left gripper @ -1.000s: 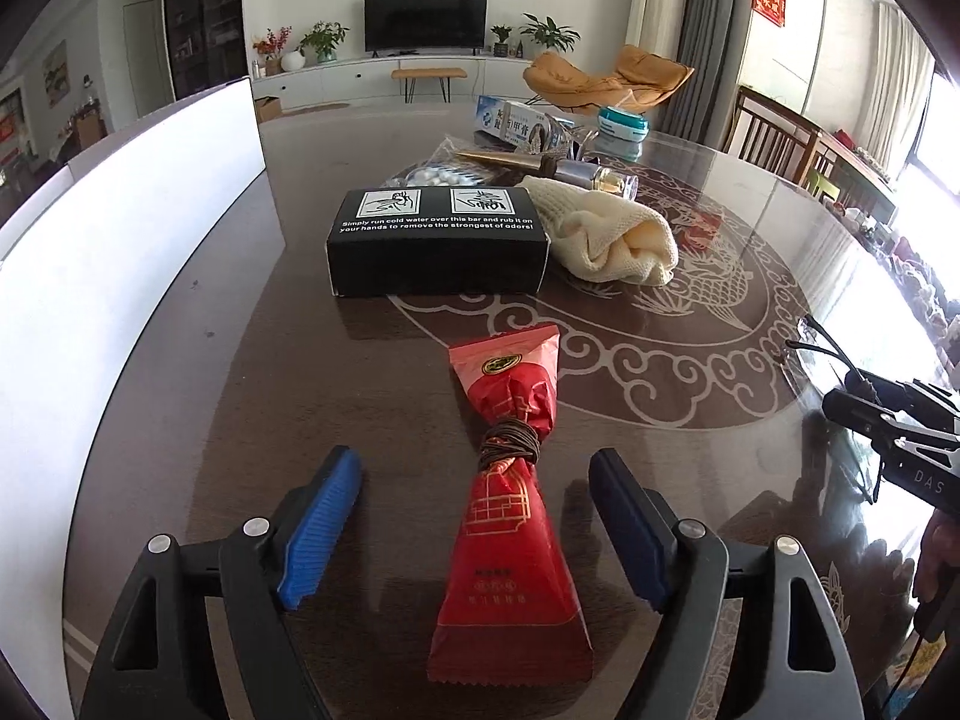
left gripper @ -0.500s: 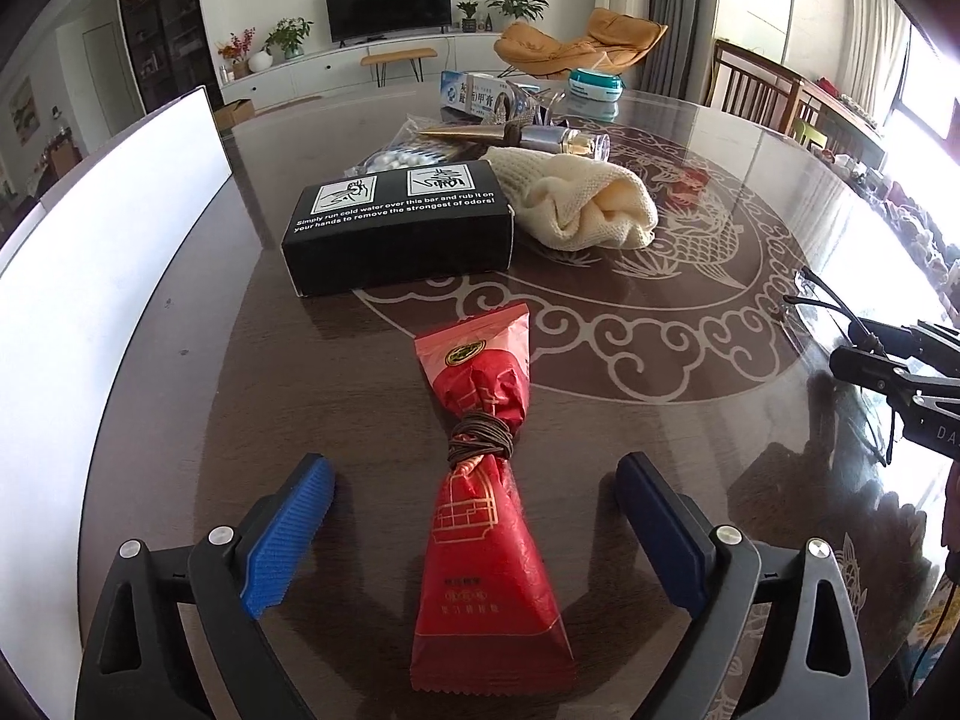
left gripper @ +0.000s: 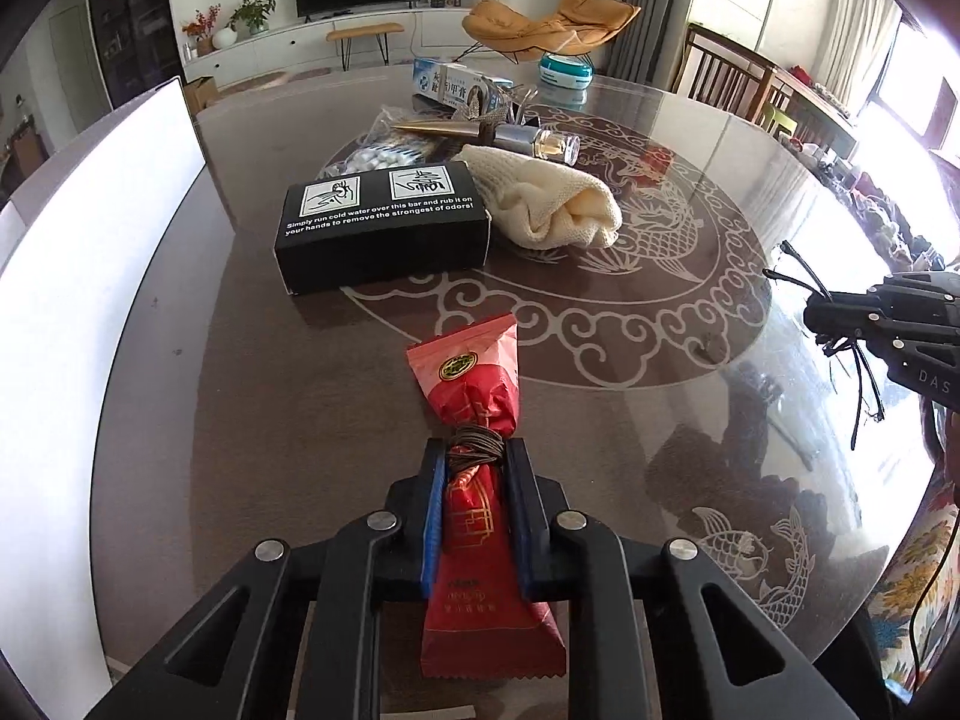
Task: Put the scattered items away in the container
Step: 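Carry the red candy and eyeglasses over the container and release both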
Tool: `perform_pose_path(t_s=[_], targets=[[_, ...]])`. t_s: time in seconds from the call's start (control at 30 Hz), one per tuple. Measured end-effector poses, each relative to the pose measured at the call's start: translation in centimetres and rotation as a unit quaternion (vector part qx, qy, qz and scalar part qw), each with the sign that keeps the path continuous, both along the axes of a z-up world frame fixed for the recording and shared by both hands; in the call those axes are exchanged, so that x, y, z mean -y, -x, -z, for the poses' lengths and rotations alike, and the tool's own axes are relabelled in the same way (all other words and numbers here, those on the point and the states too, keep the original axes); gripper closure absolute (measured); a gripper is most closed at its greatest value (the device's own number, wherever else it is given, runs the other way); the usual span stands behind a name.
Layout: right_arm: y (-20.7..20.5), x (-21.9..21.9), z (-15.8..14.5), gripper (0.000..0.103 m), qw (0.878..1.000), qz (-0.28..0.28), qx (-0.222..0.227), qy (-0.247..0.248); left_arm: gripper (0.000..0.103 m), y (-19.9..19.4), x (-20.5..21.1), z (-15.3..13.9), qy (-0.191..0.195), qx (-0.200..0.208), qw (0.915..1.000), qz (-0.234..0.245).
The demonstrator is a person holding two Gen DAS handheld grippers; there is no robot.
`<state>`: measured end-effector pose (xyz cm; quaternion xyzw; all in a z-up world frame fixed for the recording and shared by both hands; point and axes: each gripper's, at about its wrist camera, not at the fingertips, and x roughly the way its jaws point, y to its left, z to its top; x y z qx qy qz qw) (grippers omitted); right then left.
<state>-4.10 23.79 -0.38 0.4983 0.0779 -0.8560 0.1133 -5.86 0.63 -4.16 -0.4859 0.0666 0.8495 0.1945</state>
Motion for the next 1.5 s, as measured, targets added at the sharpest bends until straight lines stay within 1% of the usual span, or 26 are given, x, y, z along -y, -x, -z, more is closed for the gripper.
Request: perform_pose_path(t_s=[0.1, 0.2, 0.27, 0.4, 0.53, 0.63, 0.7, 0.83, 0.97, 1.1, 1.17, 1.23, 1.37, 1.5], targets=[[-0.2, 0.4, -1.6, 0.094, 1.000, 0.001, -0.006, 0.005, 0.085, -1.2, 0.3, -1.2, -0.005, -0.013, 0.9999, 0.003], [-0.1, 1.7, -2.1, 0.094, 1.000, -0.010, 0.001, -0.006, 0.085, -2.0, 0.7, -1.9, -0.004, -0.014, 0.9999, 0.003], [-0.1, 2.4, -2.6, 0.094, 1.000, -0.014, 0.000, 0.003, 0.085, -2.4, 1.4, -2.5, -0.010, -0.016, 0.9998, 0.002], [0.4, 4.1, -4.4, 0.094, 0.999, -0.019, -0.008, 0.035, 0.085, -3.0, 3.4, -5.2, -0.029, -0.033, 0.9990, -0.006], [1.2, 7.3, -5.6, 0.094, 0.998, -0.042, -0.007, 0.046, 0.085, -3.1, 6.7, -8.1, -0.036, -0.052, 0.9978, -0.022], [2.0, 10.7, -6.0, 0.094, 0.996, -0.066, -0.003, 0.053, 0.085, -3.0, 10.6, -9.7, -0.042, -0.057, 0.9964, -0.046], [2.6, 13.3, -6.8, 0.094, 0.994, -0.082, -0.011, 0.067, 0.085, -2.9, 13.8, -10.6, -0.045, -0.064, 0.9943, -0.072], [3.7, 19.6, -9.6, 0.094, 0.986, -0.117, -0.041, 0.114, 0.085, -2.5, 21.3, -12.1, -0.041, -0.080, 0.9858, -0.142], [4.1, 27.3, -12.4, 0.094, 0.969, -0.171, -0.057, 0.172, 0.085, -1.5, 28.6, -12.1, -0.040, -0.072, 0.9739, -0.211], [3.9, 35.1, -13.9, 0.094, 0.949, -0.223, -0.062, 0.214, 0.085, -0.6, 33.6, -11.0, -0.027, -0.057, 0.9644, -0.257], [4.0, 38.5, -13.7, 0.094, 0.942, -0.239, -0.059, 0.228, 0.085, -0.5, 35.2, -10.2, -0.027, -0.049, 0.9599, -0.275], [4.1, 41.6, -12.9, 0.094, 0.939, -0.251, -0.055, 0.227, 0.085, -0.3, 36.5, -9.4, -0.028, -0.040, 0.9567, -0.287], [4.4, 45.9, -9.8, 0.094, 0.944, -0.263, -0.036, 0.198, 0.085, -0.1, 38.0, -7.6, -0.022, -0.023, 0.9530, -0.301], [5.0, 47.9, -6.8, 0.094, 0.949, -0.265, -0.014, 0.172, 0.085, 0.0, 38.6, -6.5, -0.016, -0.012, 0.9525, -0.304]])
